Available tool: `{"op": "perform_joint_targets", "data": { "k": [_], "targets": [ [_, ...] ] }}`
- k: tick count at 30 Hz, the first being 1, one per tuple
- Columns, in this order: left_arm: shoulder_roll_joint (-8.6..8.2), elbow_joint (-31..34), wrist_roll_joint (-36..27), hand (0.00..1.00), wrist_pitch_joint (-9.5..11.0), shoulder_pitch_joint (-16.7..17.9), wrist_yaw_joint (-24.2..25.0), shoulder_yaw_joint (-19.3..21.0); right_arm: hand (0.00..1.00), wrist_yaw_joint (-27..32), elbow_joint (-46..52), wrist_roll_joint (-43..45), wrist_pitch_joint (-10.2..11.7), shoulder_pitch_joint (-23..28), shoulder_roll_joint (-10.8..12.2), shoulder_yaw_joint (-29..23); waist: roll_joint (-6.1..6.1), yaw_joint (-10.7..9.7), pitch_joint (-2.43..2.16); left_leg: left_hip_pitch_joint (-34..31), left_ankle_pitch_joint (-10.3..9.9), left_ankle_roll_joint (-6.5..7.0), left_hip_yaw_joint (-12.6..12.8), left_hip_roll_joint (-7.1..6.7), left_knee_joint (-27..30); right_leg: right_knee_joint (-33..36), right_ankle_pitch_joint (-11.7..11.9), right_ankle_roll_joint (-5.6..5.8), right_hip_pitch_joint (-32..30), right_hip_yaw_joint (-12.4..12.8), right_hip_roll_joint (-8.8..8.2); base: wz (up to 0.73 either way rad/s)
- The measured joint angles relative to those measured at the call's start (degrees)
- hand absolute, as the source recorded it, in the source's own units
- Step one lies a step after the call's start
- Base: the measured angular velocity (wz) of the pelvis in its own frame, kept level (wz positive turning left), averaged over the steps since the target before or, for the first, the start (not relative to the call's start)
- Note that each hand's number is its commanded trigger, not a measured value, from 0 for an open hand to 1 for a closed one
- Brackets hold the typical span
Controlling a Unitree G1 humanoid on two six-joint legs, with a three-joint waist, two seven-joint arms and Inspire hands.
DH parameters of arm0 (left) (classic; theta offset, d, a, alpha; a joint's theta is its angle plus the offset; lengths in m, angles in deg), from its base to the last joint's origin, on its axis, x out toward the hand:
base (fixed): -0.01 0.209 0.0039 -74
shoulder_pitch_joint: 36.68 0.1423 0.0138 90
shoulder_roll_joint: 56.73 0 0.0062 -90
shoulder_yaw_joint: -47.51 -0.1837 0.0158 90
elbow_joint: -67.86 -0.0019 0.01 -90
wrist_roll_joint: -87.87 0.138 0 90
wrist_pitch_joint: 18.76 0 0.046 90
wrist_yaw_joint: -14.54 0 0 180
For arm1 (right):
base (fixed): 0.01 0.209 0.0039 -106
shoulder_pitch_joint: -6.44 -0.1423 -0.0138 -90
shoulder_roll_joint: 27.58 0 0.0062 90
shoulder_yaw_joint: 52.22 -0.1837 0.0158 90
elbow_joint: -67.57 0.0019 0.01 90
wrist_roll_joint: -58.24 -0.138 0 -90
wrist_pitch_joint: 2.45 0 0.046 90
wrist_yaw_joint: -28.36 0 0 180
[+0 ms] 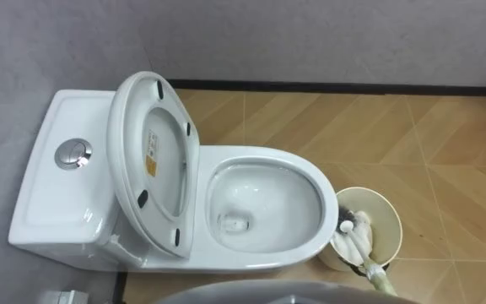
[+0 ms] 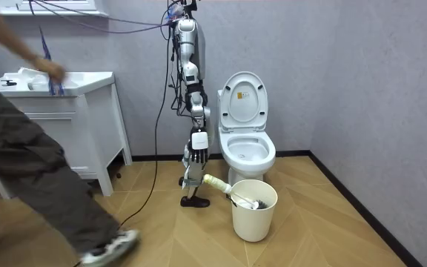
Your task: Brush toilet
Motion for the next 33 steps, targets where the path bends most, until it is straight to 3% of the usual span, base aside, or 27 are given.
{"op": "perform_joint_targets", "data": {
  "k": [11, 23, 33],
  "targets": [
    [0.02, -0.05, -0.19, 0.0, 0.43, -0.99, -0.19, 0.11, 0.0, 2.4, 0.01, 0.05, 1.25, 0.45, 0.01, -0.15, 0.35, 0.15, 0.06, 0.22, 0.0, 0.0, 0.05, -0.09, 0.09, -0.12, -0.11, 0.01, 0.29, 0.0, -0.12, 0.0],
    [0.01, 0.03, -0.23, 0.0, 1.43, -1.26, -5.38, 0.6, 0.0, 9.74, 3.63, 0.13, 2.49, 1.9, 0.02, -0.77, -0.06, 0.1, -0.24, -0.36, 0.0, 0.0, 0.28, -0.09, 0.11, 0.08, -0.1, 0.01, -0.46, 0.18, -0.08, -0.01],
    [-0.11, -0.04, -0.76, 0.0, 5.25, -1.14, -8.99, 0.56, 0.0, 16.74, 17.11, -1.08, 9.63, 3.11, 1.04, -2.91, 0.12, 0.24, -0.29, -0.42, 0.01, 0.0, 1.41, -0.05, 0.11, -0.18, -0.06, 0.01, -0.87, 1.46, 0.08, -0.05]
  ]
}}
